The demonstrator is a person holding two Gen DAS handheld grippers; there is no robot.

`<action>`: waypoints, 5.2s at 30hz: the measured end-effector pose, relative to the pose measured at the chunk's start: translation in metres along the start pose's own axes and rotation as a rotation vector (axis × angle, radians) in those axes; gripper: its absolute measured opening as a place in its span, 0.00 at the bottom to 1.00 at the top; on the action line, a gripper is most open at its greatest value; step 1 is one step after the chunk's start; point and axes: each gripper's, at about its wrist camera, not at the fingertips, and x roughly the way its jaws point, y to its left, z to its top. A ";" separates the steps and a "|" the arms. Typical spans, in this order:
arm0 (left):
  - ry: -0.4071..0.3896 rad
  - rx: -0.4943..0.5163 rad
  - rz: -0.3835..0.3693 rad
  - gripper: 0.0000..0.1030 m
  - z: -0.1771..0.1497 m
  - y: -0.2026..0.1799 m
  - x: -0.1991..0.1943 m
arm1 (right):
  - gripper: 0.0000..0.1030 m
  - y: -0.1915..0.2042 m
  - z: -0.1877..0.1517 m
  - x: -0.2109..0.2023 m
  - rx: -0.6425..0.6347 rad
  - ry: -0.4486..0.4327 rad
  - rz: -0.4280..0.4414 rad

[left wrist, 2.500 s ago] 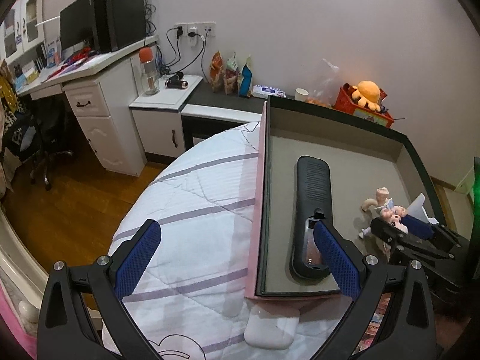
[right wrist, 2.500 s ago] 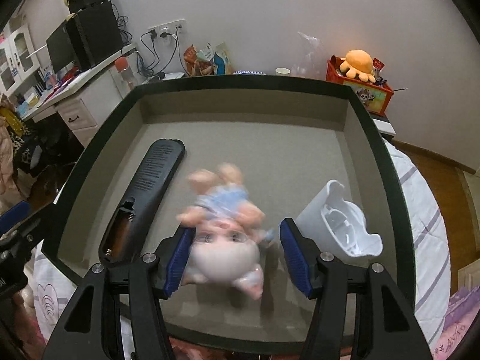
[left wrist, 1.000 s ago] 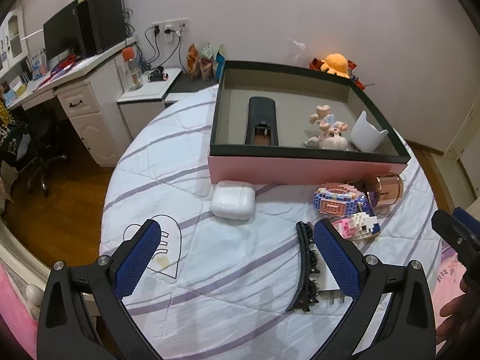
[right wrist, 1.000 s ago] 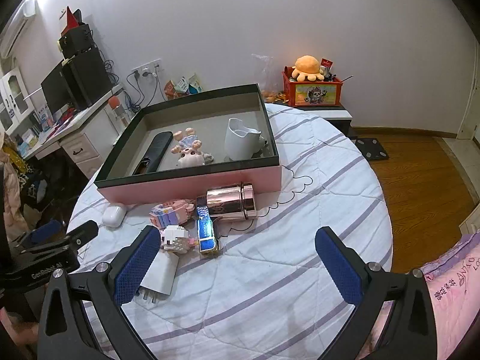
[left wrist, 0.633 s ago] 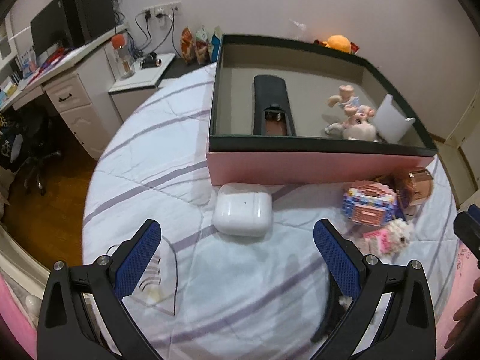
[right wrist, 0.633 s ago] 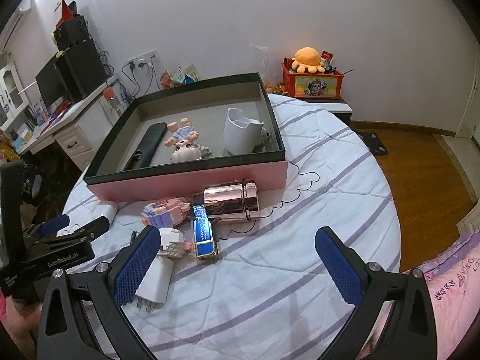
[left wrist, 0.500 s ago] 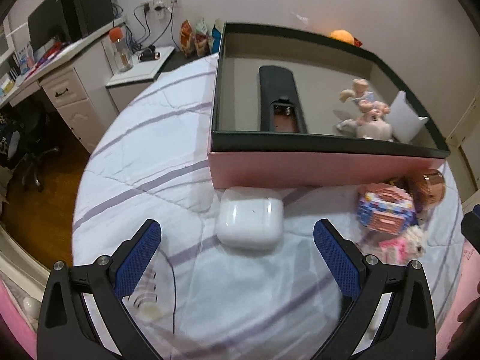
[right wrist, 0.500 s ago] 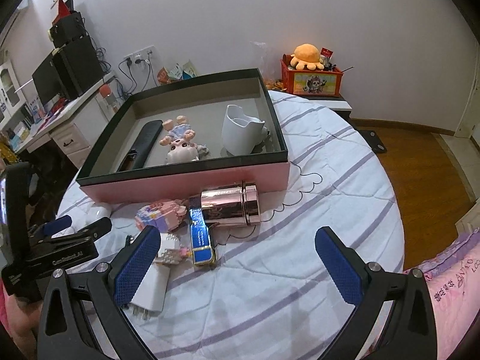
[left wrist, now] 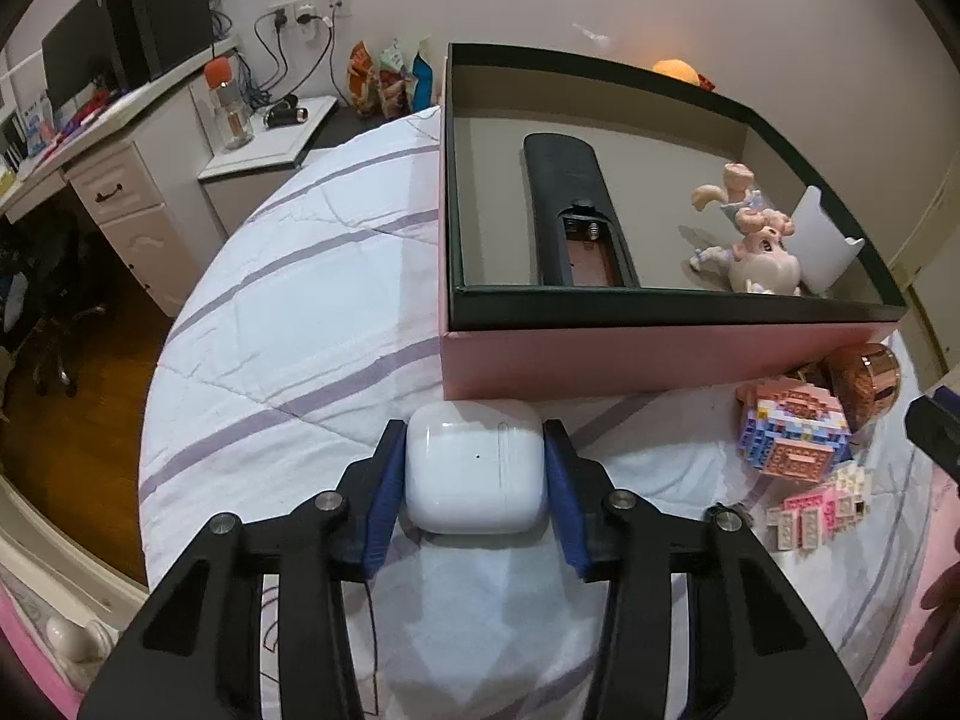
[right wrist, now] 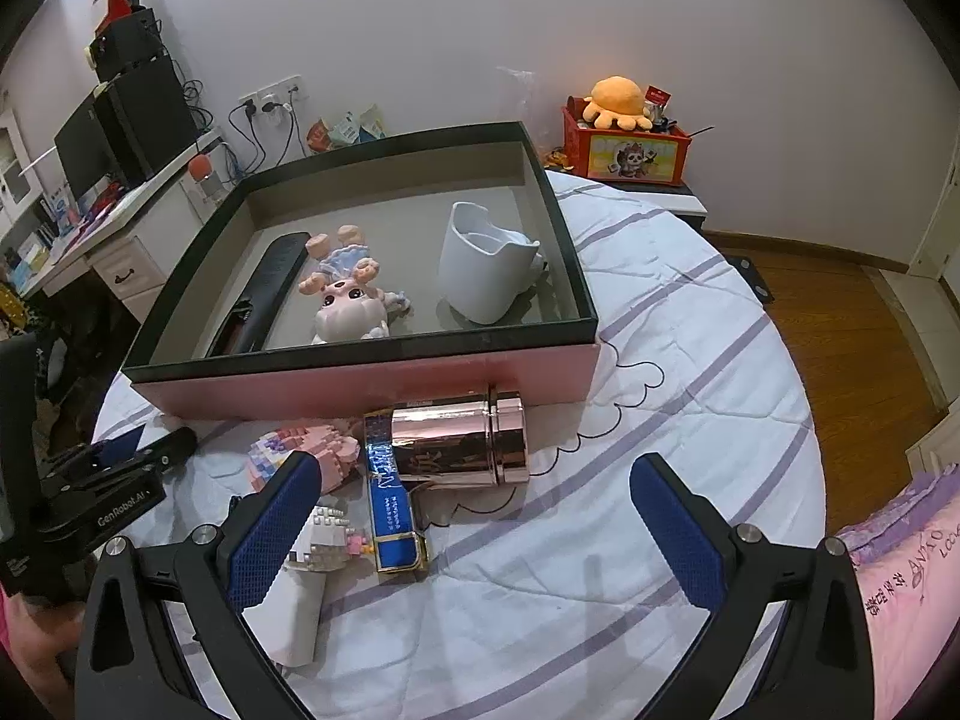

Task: Organize rigid objects
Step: 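Grasp the white earbud case with the left gripper, then place the white earbud case into the box beside the remote with the left gripper, then move the right gripper toward the pink metal canister, then grasp the pink metal canister with the right gripper, then carry the canister into the box and open the right gripper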

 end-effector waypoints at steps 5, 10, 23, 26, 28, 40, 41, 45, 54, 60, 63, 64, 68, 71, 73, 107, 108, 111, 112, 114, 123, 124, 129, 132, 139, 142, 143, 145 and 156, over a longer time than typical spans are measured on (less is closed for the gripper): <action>-0.008 -0.006 -0.020 0.43 -0.006 -0.003 -0.010 | 1.00 0.001 -0.001 -0.006 -0.005 -0.011 0.008; -0.031 0.002 -0.022 0.43 -0.011 -0.011 -0.027 | 1.00 -0.005 -0.004 -0.014 0.005 -0.028 0.013; -0.157 0.022 -0.055 0.43 0.040 -0.037 -0.073 | 1.00 -0.014 0.012 -0.031 0.009 -0.090 0.034; -0.177 0.033 -0.066 0.43 0.059 -0.047 -0.068 | 1.00 -0.016 0.023 -0.029 0.014 -0.107 0.036; -0.171 0.040 -0.075 0.43 0.072 -0.055 -0.055 | 1.00 -0.018 0.030 -0.027 0.016 -0.113 0.037; -0.040 0.038 -0.097 0.43 0.098 -0.075 0.032 | 1.00 -0.039 0.053 0.011 0.056 -0.082 0.011; -0.041 0.042 -0.093 0.44 0.098 -0.075 0.034 | 1.00 -0.039 0.053 0.013 0.058 -0.078 0.011; -0.051 0.072 -0.060 0.45 0.097 -0.082 0.035 | 1.00 -0.040 0.053 0.022 0.062 -0.061 0.016; -0.114 0.061 -0.026 0.95 0.092 -0.078 0.011 | 1.00 -0.038 0.049 0.010 0.058 -0.074 0.018; -0.162 0.044 -0.012 0.98 0.085 -0.066 -0.023 | 1.00 -0.031 0.043 -0.012 0.051 -0.104 0.023; -0.185 0.028 0.000 0.99 0.075 -0.058 -0.045 | 1.00 -0.024 0.038 -0.026 0.038 -0.124 0.023; -0.188 0.025 0.002 1.00 0.074 -0.056 -0.050 | 1.00 -0.021 0.037 -0.031 0.032 -0.130 0.021; -0.209 0.017 0.005 1.00 0.057 -0.049 -0.077 | 1.00 -0.015 0.030 -0.046 0.033 -0.151 0.023; -0.222 0.015 0.019 1.00 0.044 -0.044 -0.094 | 1.00 -0.010 0.023 -0.057 0.031 -0.164 0.025; -0.228 0.004 0.020 1.00 0.034 -0.039 -0.103 | 1.00 -0.007 0.019 -0.062 0.029 -0.168 0.033; -0.148 -0.065 0.036 1.00 -0.031 -0.008 -0.097 | 1.00 -0.011 -0.023 -0.016 -0.003 -0.011 -0.012; -0.143 -0.067 0.036 1.00 -0.028 -0.007 -0.093 | 1.00 -0.011 -0.021 -0.010 -0.004 -0.005 -0.015; -0.138 -0.068 0.039 1.00 -0.023 -0.007 -0.085 | 1.00 -0.012 -0.012 0.006 -0.003 0.014 -0.025; -0.139 -0.065 0.039 1.00 -0.021 -0.007 -0.082 | 1.00 -0.012 -0.010 0.012 -0.003 0.020 -0.025; -0.140 -0.063 0.034 1.00 -0.018 -0.008 -0.078 | 1.00 -0.013 -0.005 0.020 -0.001 0.029 -0.024; -0.127 -0.037 0.025 1.00 -0.008 -0.016 -0.063 | 0.68 -0.011 0.001 0.047 0.004 0.059 -0.014; -0.127 -0.040 0.024 1.00 -0.007 -0.015 -0.062 | 0.57 -0.011 0.001 0.046 0.004 0.057 -0.009; -0.136 -0.047 0.023 1.00 -0.005 -0.015 -0.064 | 0.54 -0.010 -0.004 0.042 -0.011 0.059 -0.006; -0.147 -0.045 0.021 1.00 -0.006 -0.016 -0.069 | 0.54 -0.011 -0.006 0.037 -0.013 0.053 0.004; -0.180 -0.044 0.020 1.00 -0.004 -0.017 -0.084 | 0.54 -0.007 -0.002 0.008 -0.024 0.001 0.011; -0.199 -0.048 0.018 1.00 0.003 -0.017 -0.088 | 0.54 -0.002 0.005 -0.007 -0.035 -0.031 0.020; -0.206 -0.048 0.020 1.00 0.007 -0.017 -0.089 | 0.54 0.001 0.009 -0.011 -0.042 -0.043 0.023; -0.218 -0.047 0.024 1.00 0.015 -0.017 -0.091 | 0.54 0.005 0.016 -0.016 -0.053 -0.064 0.029; -0.275 -0.065 0.039 1.00 0.069 -0.013 -0.075 | 0.54 0.026 0.074 0.010 -0.105 -0.100 0.036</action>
